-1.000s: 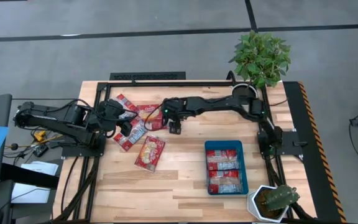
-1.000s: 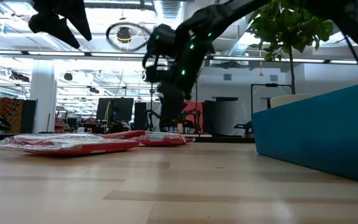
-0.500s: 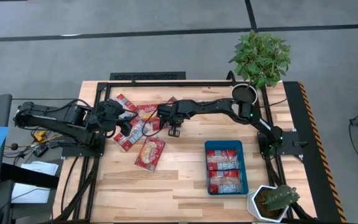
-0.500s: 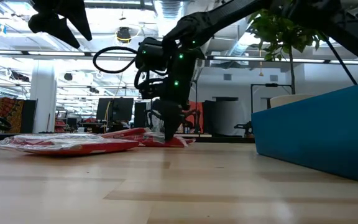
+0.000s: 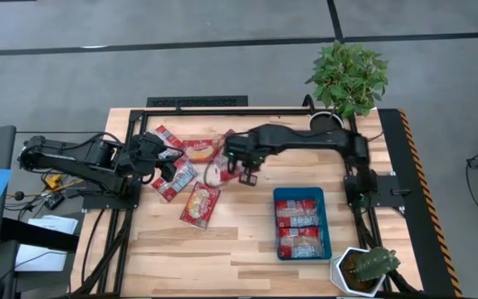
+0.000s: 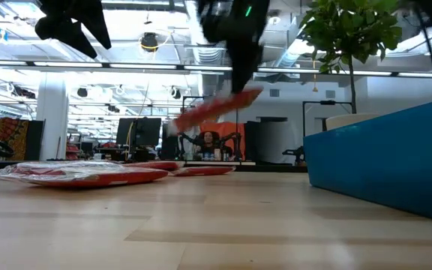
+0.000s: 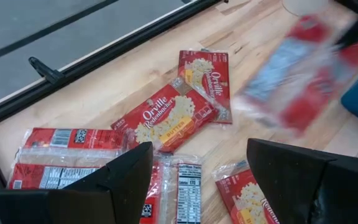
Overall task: Sort popcorn bags into baskets
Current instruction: Put the red popcorn bag into the blue bin
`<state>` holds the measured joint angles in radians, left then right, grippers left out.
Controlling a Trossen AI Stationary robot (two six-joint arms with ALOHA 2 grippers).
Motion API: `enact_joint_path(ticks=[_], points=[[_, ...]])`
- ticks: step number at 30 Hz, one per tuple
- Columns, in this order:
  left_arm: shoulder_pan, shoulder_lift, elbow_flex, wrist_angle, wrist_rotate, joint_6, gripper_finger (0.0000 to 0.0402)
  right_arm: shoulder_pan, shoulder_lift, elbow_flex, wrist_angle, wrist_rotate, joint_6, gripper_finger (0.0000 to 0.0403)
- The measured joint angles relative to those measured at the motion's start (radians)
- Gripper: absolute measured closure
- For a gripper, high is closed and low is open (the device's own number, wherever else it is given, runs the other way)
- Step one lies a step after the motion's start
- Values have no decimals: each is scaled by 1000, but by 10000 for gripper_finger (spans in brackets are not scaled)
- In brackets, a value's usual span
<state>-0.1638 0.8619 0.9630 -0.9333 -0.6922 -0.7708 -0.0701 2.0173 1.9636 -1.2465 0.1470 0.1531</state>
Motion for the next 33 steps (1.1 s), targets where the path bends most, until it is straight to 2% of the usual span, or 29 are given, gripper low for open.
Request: enact_joint_path(ticks=[6, 12, 22, 27, 33], points=[[0, 0, 0, 0, 0, 8, 152, 142, -114, 1, -173, 11, 218, 400], [0, 0, 0, 1, 0, 8, 152, 348, -185, -13, -329, 16, 532, 400], [19, 0, 0, 5, -2, 15, 152, 633, -277, -253, -327, -23, 942, 399], [47, 2, 0, 7, -3, 34, 152, 754, -290, -350, -309, -46, 1025, 399], [86, 2, 0, 8, -4, 35, 152, 819, -290, -427, -182, -43, 983, 395]])
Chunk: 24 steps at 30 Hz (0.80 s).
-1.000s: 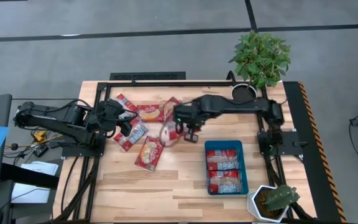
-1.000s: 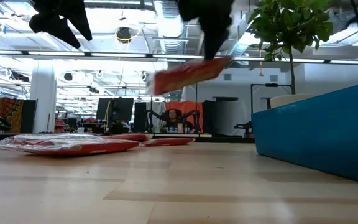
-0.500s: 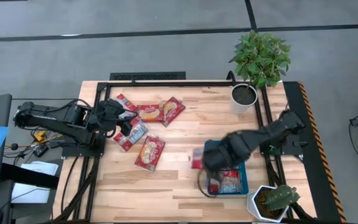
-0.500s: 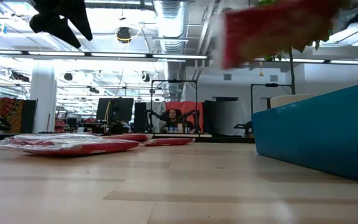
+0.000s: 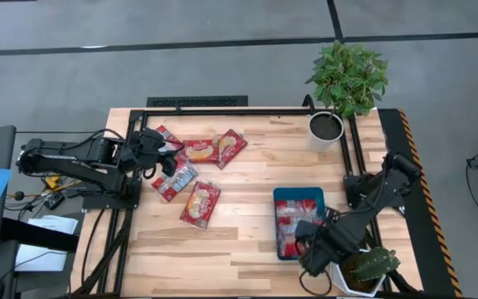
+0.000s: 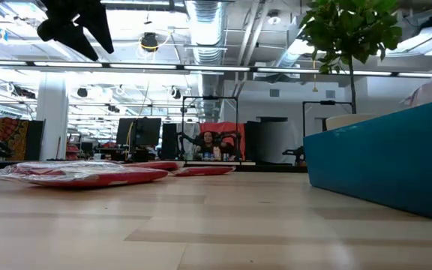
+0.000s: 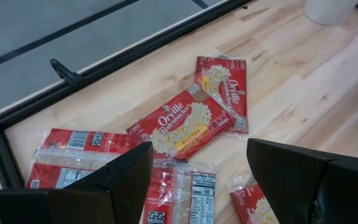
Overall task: Sort popcorn bags into baskets
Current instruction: Put the red popcorn bag into the blue bin
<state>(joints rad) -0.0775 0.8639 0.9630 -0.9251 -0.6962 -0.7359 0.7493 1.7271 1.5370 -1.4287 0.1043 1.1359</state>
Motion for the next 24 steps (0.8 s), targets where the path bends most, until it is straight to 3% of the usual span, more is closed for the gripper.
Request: enact_joint_path(ticks=[6, 11, 18, 21, 24], points=[[42, 0, 0, 0, -7, 18, 152, -15, 0, -77, 86, -1, -42, 395], [59, 0, 0, 0, -7, 18, 152, -39, 0, -119, 166, -10, -90, 365], [62, 0, 0, 0, 13, 42, 152, -62, -1, -129, 179, -99, -152, 279], [62, 0, 0, 0, 43, 68, 152, -91, -12, -110, 177, -139, -229, 228], [62, 0, 0, 0, 98, 100, 152, -157, -30, -66, 167, -110, -356, 179]])
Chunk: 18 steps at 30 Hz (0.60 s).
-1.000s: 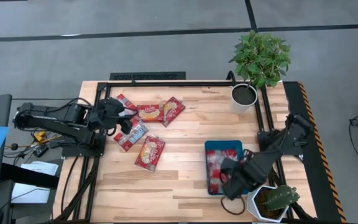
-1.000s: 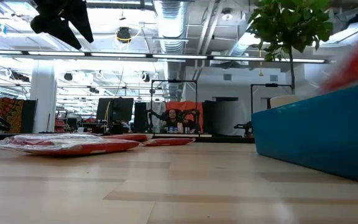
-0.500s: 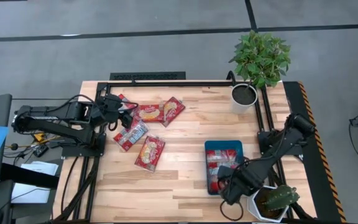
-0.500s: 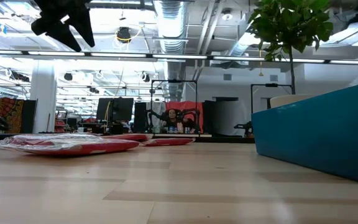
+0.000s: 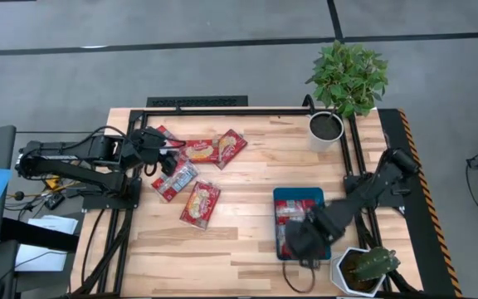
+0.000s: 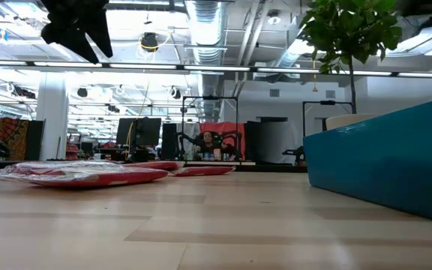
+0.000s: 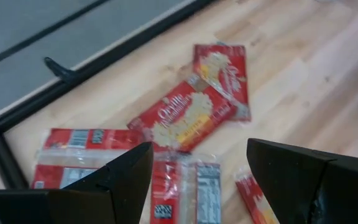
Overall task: Sort popcorn bags into baskets
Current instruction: Put the red popcorn bag into the blue bin
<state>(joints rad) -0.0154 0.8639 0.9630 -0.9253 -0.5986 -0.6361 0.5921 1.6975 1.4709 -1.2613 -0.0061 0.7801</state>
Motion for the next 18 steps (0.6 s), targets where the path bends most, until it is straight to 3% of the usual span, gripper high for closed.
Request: enact_joint_path(ticks=[3, 7, 12, 18], points=[[0, 0, 0, 0, 56, 25, 152, -109, -5, 50, -21, 106, -152, 149], [0, 0, 0, -7, 79, 31, 152, -286, 3, 85, 73, 226, -412, 139], [0, 0, 0, -20, 80, 31, 152, -508, 56, 86, 382, 217, -665, 138], [0, 0, 0, -68, 80, 15, 152, -630, 188, 85, 666, 159, -826, 138]])
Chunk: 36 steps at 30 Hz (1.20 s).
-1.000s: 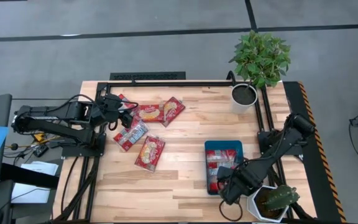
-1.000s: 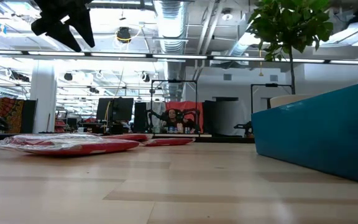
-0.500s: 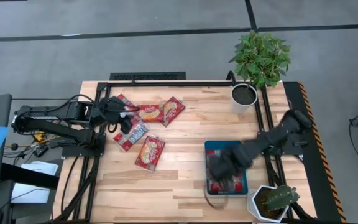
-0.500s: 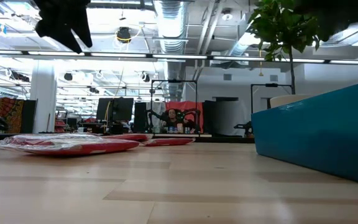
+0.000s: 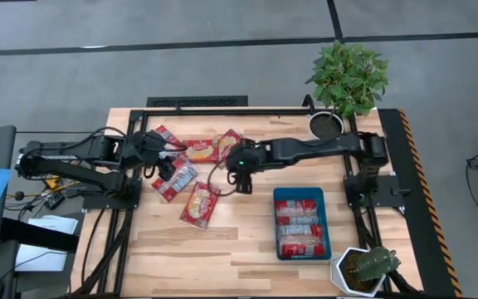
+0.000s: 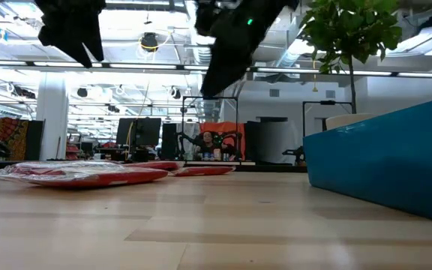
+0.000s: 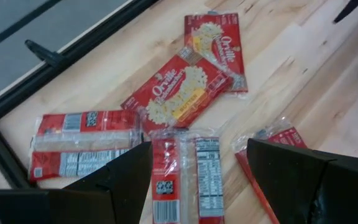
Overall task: Sort popcorn bags into baskets
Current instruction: Put the red popcorn bag into the blue bin
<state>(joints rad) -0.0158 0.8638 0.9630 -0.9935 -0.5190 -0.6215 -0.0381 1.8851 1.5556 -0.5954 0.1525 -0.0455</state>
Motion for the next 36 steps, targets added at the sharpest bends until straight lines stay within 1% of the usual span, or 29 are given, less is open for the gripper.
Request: enact_joint_path(ticks=[3, 5, 10, 12, 14, 18, 20, 24, 26, 28, 30, 33, 34, 36], points=[[0, 0, 0, -20, 0, -27, 152, -35, 91, 40, 70, 22, -56, 138], [0, -1, 0, -27, -1, -40, 152, -66, 157, 104, 64, 26, -67, 138], [0, 0, 0, -32, -2, -53, 152, -126, 318, 303, 44, 37, 5, 138], [0, 0, 0, -36, -2, -55, 152, -132, 386, 381, -2, 40, 35, 138], [0, 0, 0, -37, -8, -55, 152, -135, 449, 456, -9, 32, 62, 138], [0, 0, 0, -41, -18, -55, 152, -135, 570, 592, -43, 34, 72, 138], [0, 0, 0, -44, -28, -55, 152, -134, 635, 665, -95, 68, 83, 139], [0, 0, 0, -46, -36, -54, 152, -134, 750, 802, -227, 108, 174, 155], [0, 0, 0, -48, -36, -53, 152, -134, 757, 795, -245, 114, 206, 175], [0, 0, 0, -48, -37, -53, 152, -133, 759, 788, -275, 114, 233, 210], [0, 0, 0, -48, -38, -53, 152, -132, 765, 789, -298, 116, 253, 264], [0, 0, 0, -49, -42, -53, 152, -123, 752, 788, -336, 98, 265, 364], [0, 0, 0, -48, -43, -51, 152, -121, 745, 786, -350, 90, 266, 380], [0, 0, 0, -48, -44, -49, 152, -115, 731, 784, -366, 87, 284, 383]])
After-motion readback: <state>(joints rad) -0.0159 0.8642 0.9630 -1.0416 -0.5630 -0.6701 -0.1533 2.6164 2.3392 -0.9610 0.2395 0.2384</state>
